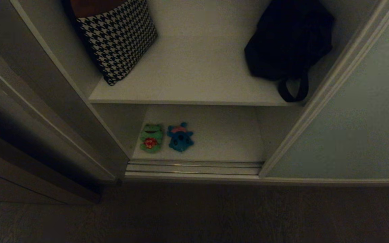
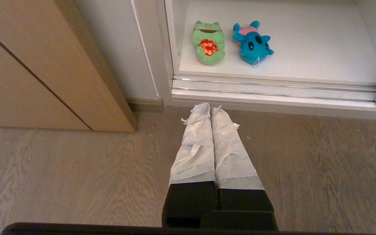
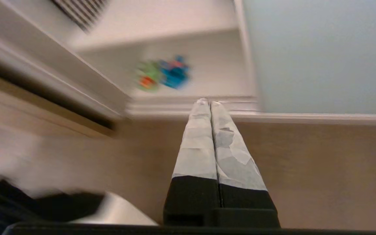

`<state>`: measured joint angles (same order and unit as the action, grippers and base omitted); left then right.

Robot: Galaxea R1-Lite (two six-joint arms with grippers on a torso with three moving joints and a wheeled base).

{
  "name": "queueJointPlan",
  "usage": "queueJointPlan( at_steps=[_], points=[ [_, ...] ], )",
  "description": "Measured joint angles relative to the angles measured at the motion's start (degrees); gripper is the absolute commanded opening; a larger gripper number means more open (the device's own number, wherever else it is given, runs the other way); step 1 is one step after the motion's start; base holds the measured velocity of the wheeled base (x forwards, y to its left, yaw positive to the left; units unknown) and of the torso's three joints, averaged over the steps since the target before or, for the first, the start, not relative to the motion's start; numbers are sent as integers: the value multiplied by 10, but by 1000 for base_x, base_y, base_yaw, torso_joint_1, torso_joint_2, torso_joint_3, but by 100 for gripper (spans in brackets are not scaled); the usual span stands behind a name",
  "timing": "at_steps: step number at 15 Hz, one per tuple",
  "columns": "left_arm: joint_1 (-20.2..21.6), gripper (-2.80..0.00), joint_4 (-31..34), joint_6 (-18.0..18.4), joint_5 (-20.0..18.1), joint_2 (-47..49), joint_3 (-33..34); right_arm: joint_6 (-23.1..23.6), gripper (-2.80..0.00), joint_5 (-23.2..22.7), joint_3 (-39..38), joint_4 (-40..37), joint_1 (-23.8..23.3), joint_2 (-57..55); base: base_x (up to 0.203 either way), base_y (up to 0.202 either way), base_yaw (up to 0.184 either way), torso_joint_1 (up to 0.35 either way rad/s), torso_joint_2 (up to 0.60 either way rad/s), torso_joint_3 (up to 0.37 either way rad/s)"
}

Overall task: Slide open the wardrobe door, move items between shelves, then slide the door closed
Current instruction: Close the door

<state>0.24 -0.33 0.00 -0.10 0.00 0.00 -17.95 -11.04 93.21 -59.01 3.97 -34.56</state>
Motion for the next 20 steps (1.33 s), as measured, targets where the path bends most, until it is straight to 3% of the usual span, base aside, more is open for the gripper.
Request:
queueJointPlan(
  at_steps=[3,5,9,15,20],
  points=[
    [0,-280,0,0,0,0,0,-96,-280,-4,88,-1,20,-82,0,0,0,0,0,0],
    [0,-280,0,0,0,0,0,-130,-280,-35,116,-1,29,-128,0,0,0,0,0,0],
    [0,-280,0,0,0,0,0,-129,-280,-136,131,9,0,-202,0,0,0,0,0,0],
    [0,-280,0,0,0,0,0,-123,-280,-264,129,66,-132,-292,0,0,0,0,0,0],
    [0,-280,0,0,0,0,0,-123,-280,-278,130,95,-153,-346,0,0,0,0,0,0]
  ],
)
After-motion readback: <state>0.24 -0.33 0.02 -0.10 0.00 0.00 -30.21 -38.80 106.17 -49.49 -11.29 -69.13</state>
